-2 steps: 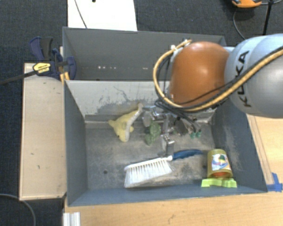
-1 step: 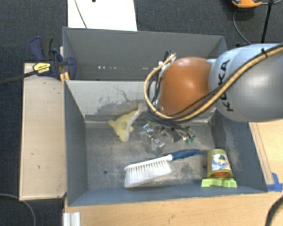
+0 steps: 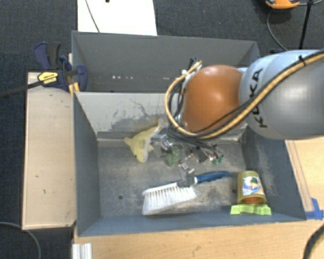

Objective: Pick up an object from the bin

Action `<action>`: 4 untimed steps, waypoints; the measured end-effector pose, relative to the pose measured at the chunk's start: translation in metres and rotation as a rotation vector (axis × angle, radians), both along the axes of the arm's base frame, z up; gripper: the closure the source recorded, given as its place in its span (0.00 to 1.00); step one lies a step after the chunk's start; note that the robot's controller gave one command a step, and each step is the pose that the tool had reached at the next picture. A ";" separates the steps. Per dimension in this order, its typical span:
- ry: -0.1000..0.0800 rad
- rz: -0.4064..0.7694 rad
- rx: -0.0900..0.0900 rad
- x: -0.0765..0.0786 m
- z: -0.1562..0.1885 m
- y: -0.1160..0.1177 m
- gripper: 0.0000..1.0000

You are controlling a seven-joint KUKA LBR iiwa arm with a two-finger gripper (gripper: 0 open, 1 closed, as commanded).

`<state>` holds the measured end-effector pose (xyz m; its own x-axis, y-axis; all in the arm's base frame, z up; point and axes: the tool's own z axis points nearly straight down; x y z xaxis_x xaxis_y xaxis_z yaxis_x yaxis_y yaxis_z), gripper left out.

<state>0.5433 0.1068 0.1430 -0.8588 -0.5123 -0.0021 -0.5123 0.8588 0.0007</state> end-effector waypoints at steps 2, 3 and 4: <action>-0.006 0.075 0.001 0.009 -0.017 -0.008 0.00; -0.002 0.148 -0.001 -0.021 -0.051 -0.017 0.00; 0.007 0.024 0.000 -0.033 -0.041 -0.027 0.00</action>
Offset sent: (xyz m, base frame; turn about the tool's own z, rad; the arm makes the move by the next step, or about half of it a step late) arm 0.0229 -0.0327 -0.0647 -0.2062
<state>0.5102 0.0799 0.1021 -0.8462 -0.5329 0.0044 -0.5329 0.8462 0.0043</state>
